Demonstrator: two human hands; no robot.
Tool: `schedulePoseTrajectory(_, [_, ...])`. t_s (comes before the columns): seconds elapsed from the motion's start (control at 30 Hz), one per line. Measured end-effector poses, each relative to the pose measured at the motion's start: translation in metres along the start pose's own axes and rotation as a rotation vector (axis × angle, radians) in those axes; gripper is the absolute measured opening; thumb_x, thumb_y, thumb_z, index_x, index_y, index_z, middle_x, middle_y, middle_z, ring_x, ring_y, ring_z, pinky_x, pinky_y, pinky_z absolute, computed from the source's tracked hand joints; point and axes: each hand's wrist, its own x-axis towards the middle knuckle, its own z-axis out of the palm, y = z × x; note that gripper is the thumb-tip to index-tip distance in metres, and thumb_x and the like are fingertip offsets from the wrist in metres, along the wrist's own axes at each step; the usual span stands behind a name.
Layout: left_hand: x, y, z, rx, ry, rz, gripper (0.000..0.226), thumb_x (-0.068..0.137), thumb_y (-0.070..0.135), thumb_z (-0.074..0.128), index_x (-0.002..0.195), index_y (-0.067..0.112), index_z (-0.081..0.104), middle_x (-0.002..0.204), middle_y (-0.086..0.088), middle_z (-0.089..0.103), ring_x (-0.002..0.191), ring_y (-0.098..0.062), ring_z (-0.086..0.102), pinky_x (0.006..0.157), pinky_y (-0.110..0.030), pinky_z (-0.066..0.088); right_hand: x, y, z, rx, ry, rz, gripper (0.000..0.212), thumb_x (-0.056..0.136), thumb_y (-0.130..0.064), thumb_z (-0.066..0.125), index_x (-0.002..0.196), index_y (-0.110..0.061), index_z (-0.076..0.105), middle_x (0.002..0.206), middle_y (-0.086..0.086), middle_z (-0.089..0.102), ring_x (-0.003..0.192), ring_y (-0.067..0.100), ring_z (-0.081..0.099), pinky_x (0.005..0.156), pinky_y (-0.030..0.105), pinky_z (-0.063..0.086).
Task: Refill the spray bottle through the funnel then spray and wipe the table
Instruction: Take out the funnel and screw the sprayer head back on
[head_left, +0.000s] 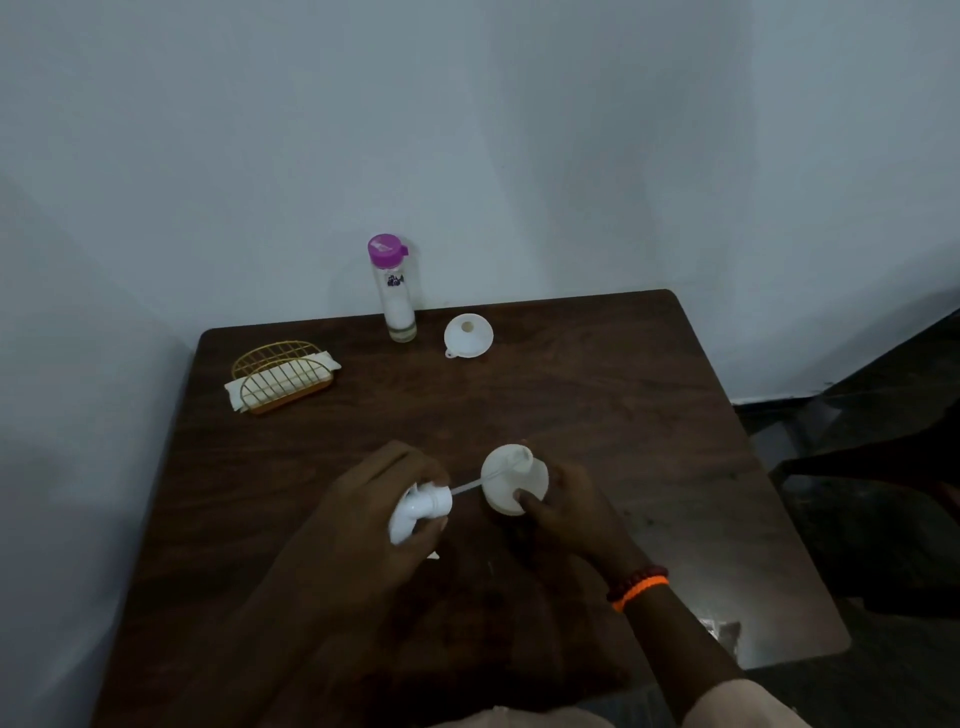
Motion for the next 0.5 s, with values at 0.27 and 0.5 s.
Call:
schedulePoseTrajectory(0.27, [0.065, -0.008, 0.038, -0.011, -0.329, -0.225, 0.018, 0.077, 0.018, 0.080, 0.084, 0.021, 0.064, 0.089, 0.009, 0.051, 0.082, -0.003, 0.048, 0.075, -0.027, 0.044, 0.011, 0.017, 0.010, -0.009, 0.102, 0.037, 0.047, 0.080, -0.056, 0.073, 0.122, -0.035, 0.064, 0.110, -0.016, 0.070, 0.099, -0.002, 0.065, 0.082, 0.023, 0.054])
schedulePoseTrajectory(0.5, [0.105, -0.006, 0.088, 0.021, -0.369, -0.307, 0.047, 0.082, 0.014, 0.079, 0.124, 0.008, 0.057, 0.108, -0.008, 0.067, 0.098, -0.020, 0.066, 0.084, -0.031, 0.050, 0.011, 0.014, 0.005, -0.025, 0.093, 0.057, 0.034, 0.084, -0.051, 0.071, 0.114, -0.037, 0.064, 0.095, -0.021, 0.066, 0.088, -0.004, 0.063, 0.070, 0.015, 0.044])
